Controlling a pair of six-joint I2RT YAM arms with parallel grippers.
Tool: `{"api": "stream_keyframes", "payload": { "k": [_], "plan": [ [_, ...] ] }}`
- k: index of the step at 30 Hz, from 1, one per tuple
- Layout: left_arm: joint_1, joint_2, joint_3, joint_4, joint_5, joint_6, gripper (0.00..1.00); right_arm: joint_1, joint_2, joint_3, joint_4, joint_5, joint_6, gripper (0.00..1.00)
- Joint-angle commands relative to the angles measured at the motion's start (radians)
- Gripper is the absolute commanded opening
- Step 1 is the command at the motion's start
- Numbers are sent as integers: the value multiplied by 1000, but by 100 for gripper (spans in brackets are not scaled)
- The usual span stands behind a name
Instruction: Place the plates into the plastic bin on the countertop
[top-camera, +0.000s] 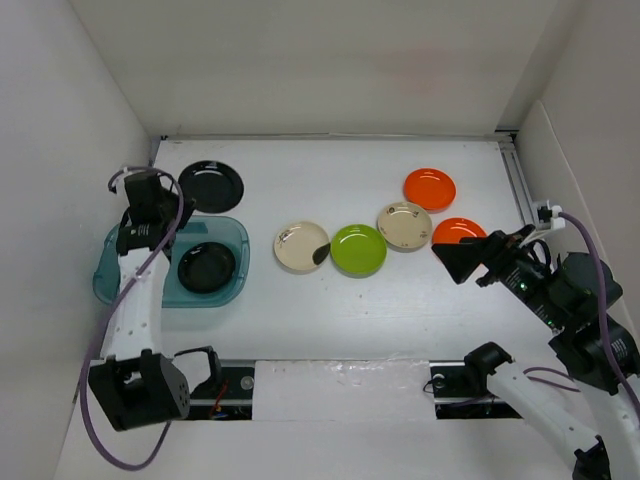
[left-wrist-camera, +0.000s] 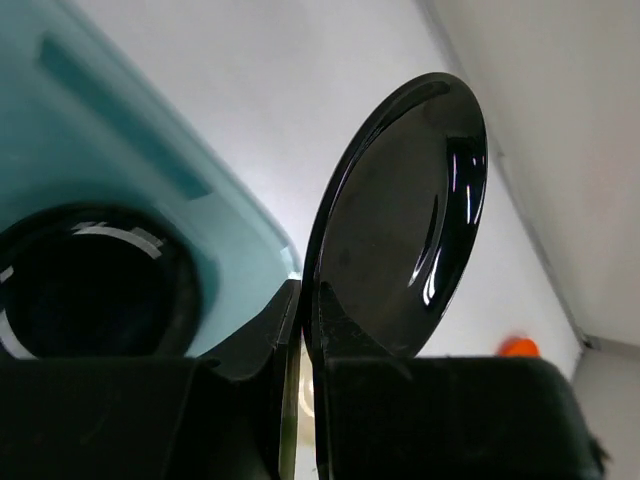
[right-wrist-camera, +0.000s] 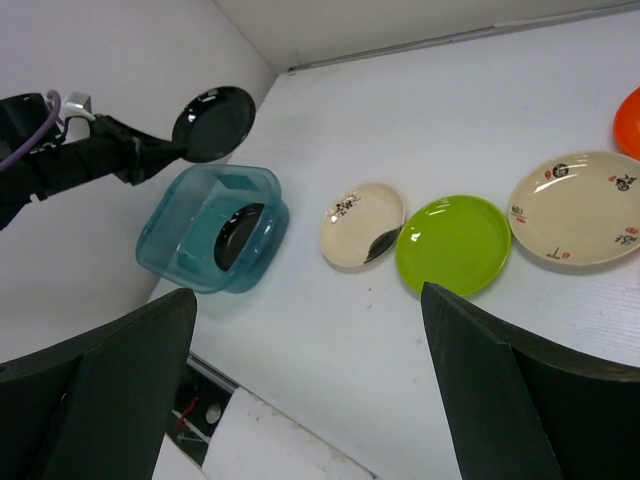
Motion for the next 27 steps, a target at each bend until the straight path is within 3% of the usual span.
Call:
{"api": "stream_keyframes", "payload": {
  "k": [1, 8, 22, 24, 25, 27],
  "plan": [
    [2, -114, -56, -132, -153, -17, 0, 3, -4, 43, 23, -54, -31, 100],
    [2, -216, -185, -226, -305, -64, 0, 3, 5, 52, 32, -109, -51, 100],
    [2, -233, -375, -175, -340, -116, 1, 3, -34, 72, 12, -129, -62, 100],
    [2, -221, -384, -166, -330, -116, 19, 3, -34, 72, 12, -138, -62, 100],
    [2, -221, -384, -166, -330, -116, 36, 3, -34, 72, 12, -138, -62, 100],
    [2, -242, -371, -166, -320, -116, 53, 3, -34, 72, 12, -138, -62, 100]
  ]
}}
